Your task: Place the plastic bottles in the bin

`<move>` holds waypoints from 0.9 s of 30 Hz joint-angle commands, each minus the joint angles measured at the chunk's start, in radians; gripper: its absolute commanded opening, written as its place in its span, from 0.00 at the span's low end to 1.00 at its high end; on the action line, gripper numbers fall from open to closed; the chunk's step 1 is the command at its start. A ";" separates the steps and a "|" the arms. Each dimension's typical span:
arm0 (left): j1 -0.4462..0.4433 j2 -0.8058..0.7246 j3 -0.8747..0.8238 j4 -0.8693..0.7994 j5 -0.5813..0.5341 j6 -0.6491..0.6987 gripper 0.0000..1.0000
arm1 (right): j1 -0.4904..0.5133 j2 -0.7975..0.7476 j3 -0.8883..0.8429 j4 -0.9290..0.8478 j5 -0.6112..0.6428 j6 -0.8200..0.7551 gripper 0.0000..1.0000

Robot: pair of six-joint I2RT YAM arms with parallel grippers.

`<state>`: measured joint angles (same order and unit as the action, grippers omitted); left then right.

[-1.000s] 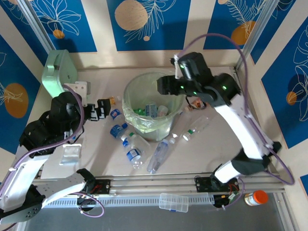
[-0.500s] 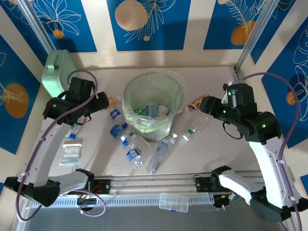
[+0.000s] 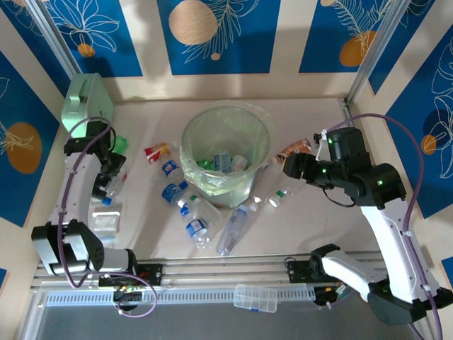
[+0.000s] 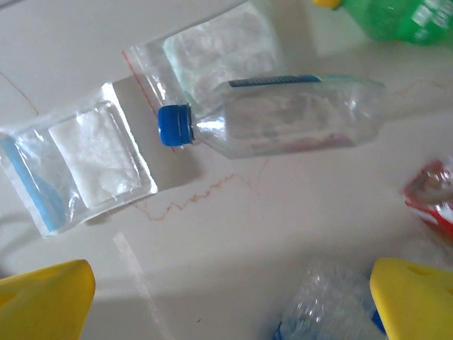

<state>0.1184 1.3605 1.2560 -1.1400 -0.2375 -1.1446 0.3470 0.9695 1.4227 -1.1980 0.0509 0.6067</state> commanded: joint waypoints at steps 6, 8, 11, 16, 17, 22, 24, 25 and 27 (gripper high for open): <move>0.052 0.121 0.028 0.284 -0.062 0.363 0.99 | 0.029 -0.053 -0.001 -0.020 -0.037 -0.054 0.68; 0.068 0.177 0.030 0.305 -0.051 0.481 0.99 | 0.044 -0.062 0.006 -0.011 -0.048 -0.075 0.69; 0.083 0.236 0.013 0.330 -0.023 0.565 0.99 | 0.064 -0.075 0.004 -0.002 -0.055 -0.098 0.69; 0.102 0.315 0.001 0.366 0.076 0.654 0.99 | 0.064 -0.090 -0.010 0.000 -0.069 -0.113 0.69; 0.100 0.327 0.001 0.374 0.092 0.687 0.99 | 0.067 -0.096 -0.016 0.004 -0.084 -0.120 0.69; 0.100 0.335 -0.035 0.417 0.135 0.831 0.99 | 0.070 -0.099 -0.046 0.000 -0.100 -0.124 0.70; 0.099 0.353 -0.028 0.385 0.099 0.871 0.99 | 0.069 -0.099 -0.046 -0.002 -0.091 -0.122 0.70; 0.099 0.362 -0.028 0.378 0.084 0.888 0.99 | 0.067 -0.099 -0.047 -0.001 -0.089 -0.121 0.70; 0.099 0.387 -0.020 0.354 0.038 0.916 0.99 | 0.064 -0.098 -0.051 0.000 -0.090 -0.117 0.70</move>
<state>0.2085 1.7115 1.2339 -0.7460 -0.1535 -0.3267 0.4122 0.8791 1.3785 -1.1938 -0.0158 0.5041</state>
